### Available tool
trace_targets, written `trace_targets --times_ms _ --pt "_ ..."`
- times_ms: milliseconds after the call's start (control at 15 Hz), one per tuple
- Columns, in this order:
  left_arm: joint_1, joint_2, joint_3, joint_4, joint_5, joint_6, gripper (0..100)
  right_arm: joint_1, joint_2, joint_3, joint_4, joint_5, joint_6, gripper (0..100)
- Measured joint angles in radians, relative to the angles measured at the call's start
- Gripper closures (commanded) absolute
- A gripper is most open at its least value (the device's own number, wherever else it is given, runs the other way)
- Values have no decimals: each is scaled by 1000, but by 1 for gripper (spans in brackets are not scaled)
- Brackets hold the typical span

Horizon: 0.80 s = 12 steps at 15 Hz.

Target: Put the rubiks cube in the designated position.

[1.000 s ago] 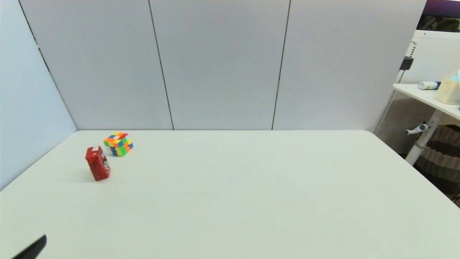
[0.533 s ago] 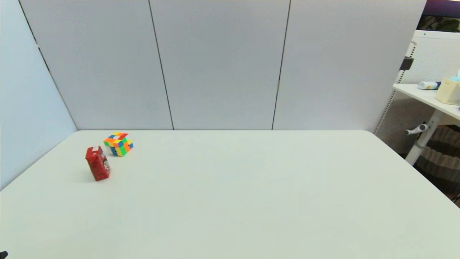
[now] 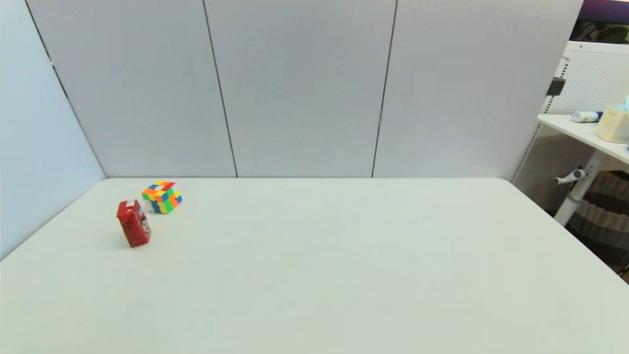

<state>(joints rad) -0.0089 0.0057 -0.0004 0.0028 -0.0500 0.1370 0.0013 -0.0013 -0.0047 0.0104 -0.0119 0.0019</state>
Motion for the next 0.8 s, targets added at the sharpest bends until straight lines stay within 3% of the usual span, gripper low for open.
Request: trace_targets --times_ms 400,800 --pt "0 -7 0 3 -2 -31 0 0 0 0 0 0 0 0" --pt "1 -7 -1 -3 -24 115 0 0 0 0 0 0 0 0"
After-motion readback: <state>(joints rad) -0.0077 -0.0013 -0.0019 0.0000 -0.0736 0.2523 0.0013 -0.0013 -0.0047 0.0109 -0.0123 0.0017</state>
